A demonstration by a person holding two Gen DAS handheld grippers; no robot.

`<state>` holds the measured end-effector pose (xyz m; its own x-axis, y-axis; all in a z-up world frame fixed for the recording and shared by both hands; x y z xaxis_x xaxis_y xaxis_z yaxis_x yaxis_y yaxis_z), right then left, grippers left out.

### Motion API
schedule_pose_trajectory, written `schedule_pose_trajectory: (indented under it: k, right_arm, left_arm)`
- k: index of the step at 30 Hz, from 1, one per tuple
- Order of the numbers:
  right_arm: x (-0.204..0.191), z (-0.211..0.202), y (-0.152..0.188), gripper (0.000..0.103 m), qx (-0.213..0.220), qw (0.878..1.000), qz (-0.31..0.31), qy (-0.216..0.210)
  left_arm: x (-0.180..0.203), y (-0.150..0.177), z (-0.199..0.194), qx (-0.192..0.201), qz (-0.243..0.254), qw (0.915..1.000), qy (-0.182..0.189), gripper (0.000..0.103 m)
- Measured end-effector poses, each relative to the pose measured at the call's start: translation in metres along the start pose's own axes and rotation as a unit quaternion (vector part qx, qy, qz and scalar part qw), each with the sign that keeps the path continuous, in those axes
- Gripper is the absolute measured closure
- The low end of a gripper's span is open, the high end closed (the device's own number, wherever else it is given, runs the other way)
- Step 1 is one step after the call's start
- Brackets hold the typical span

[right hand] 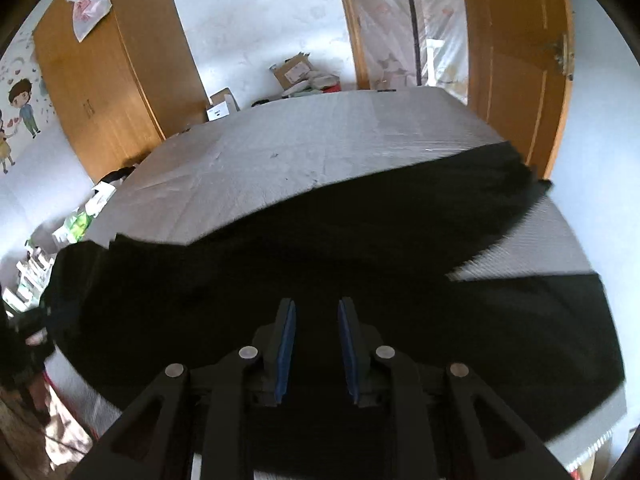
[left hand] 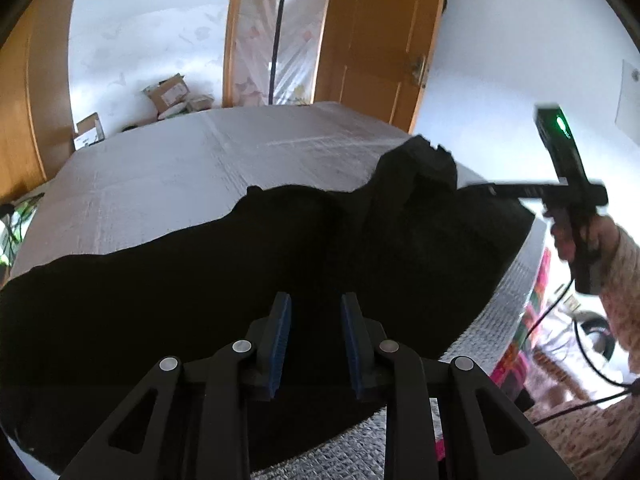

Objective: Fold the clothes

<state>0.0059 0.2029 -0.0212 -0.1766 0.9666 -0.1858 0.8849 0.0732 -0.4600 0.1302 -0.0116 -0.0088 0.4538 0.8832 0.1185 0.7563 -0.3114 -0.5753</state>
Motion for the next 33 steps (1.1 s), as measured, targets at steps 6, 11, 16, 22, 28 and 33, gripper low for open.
schedule_pose_trajectory:
  k: [6, 11, 16, 22, 28, 33]
  right_arm:
    - [-0.019, 0.02, -0.04, 0.079, -0.004, 1.0, -0.005, -0.015]
    - [-0.021, 0.036, -0.069, 0.077, -0.02, 0.999, 0.02, -0.032]
    - [-0.017, 0.058, -0.088, 0.077, -0.051, 0.997, 0.046, -0.046]
    - [-0.01, 0.072, -0.107, 0.077, -0.082, 0.992, 0.088, -0.041]
    - [-0.001, 0.09, -0.115, 0.077, -0.113, 0.986, 0.12, -0.017]
    - [0.008, 0.104, -0.109, 0.091, -0.128, 0.98, 0.152, -0.013]
  left_arm:
    - [0.002, 0.003, 0.013, -0.018, 0.01, 0.9997, -0.012, 0.076]
    - [0.002, 0.005, 0.02, -0.023, 0.014, 0.9995, -0.013, 0.076]
    - [0.001, 0.006, 0.025, -0.028, 0.016, 0.9995, -0.007, 0.076]
    - [0.001, 0.006, 0.029, -0.031, 0.019, 0.9993, 0.001, 0.076]
    - [0.001, 0.008, 0.032, -0.033, 0.02, 0.9992, 0.007, 0.076]
    - [0.0, 0.007, 0.031, -0.033, 0.018, 0.9992, 0.011, 0.076]
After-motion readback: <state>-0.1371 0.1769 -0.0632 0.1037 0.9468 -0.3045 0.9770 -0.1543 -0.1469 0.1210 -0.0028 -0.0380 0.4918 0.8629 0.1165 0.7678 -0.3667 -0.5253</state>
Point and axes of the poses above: each gripper's, at about its wrist camera, not at the fingertips, and z roughly the way its jaws point, x to its right, y to its underside, the point moved 4 cm from there along z, roughly the way its jaws point, and after that the axes turned 13 degrees about -x, right-handed, at the moved point
